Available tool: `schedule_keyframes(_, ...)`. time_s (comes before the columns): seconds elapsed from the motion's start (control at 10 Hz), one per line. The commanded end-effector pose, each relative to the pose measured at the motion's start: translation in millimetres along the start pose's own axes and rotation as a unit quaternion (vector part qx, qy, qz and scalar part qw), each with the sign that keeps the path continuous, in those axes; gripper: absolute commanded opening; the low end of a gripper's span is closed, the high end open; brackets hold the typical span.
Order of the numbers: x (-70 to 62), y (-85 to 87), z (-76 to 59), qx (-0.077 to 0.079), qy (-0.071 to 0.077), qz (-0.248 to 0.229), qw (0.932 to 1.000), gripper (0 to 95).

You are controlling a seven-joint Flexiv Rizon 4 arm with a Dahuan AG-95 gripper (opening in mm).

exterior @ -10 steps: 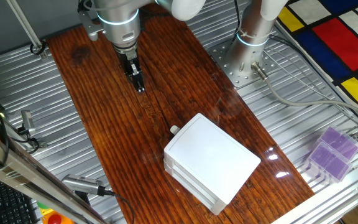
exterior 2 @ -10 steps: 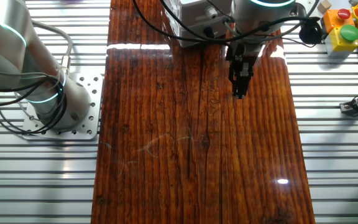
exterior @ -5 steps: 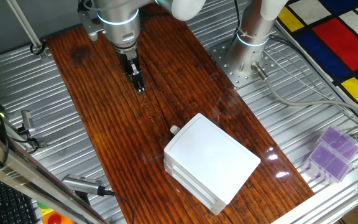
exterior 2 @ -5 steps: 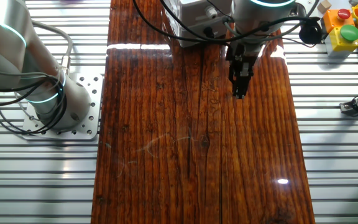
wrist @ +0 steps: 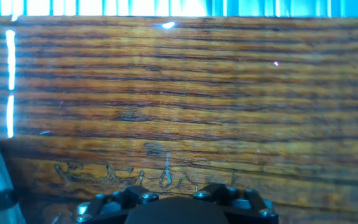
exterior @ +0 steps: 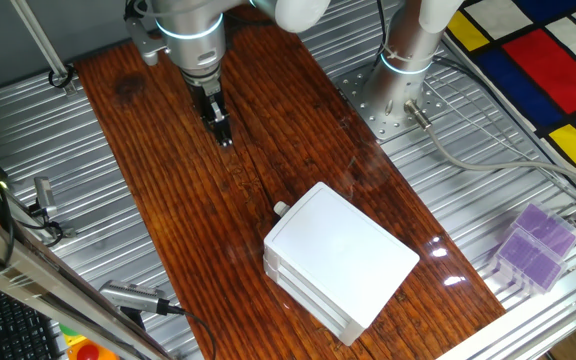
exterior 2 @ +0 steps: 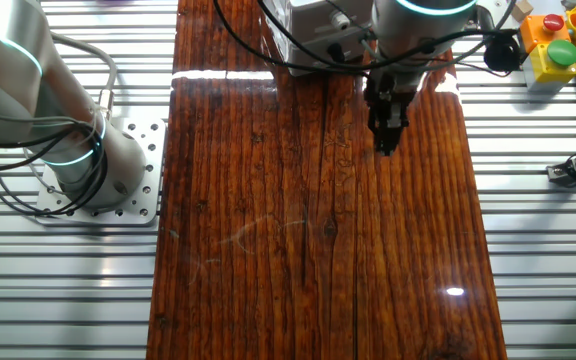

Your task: Take something out of a drawer

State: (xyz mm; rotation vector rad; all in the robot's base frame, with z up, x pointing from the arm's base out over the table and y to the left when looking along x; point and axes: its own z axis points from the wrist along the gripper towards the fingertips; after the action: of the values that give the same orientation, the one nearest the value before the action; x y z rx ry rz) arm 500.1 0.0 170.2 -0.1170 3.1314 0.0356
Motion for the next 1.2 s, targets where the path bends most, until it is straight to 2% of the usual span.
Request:
schedule_keyframes(0.1, 0.2, 0.2, -0.5, -0.067, -0.024, -0.226, 0.9716, 0.0)
schedule_keyframes(0.3, 0.1, 0.3, -0.5, -0.061, -0.017, -0.234, 0.9701, 0.0)
schedule_keyframes(0.5, -0.2, 1.1, -0.1, -0.047, -0.012, -0.272, 0.961, 0.0)
schedule_keyframes(0.6, -0.9, 2.6, 0.6, -0.046, -0.011, -0.301, 0.9523, 0.0)
schedule_keyframes(0.7, -3.0, 7.4, 2.7, -0.046, -0.013, -0.337, 0.9402, 0.0)
schedule_keyframes(0.8, -6.6, 17.3, 6.8, -0.046, -0.015, -0.363, 0.9306, 0.0)
schedule_keyframes(1.0, -11.7, 40.9, 15.5, -0.044, -0.016, -0.397, 0.9167, 0.0)
schedule_keyframes(1.1, -15.8, 44.7, 19.1, -0.044, -0.018, -0.417, 0.9075, 0.0)
schedule_keyframes(1.2, -15.3, 44.8, 20.2, -0.047, -0.019, -0.42, 0.9063, 0.0)
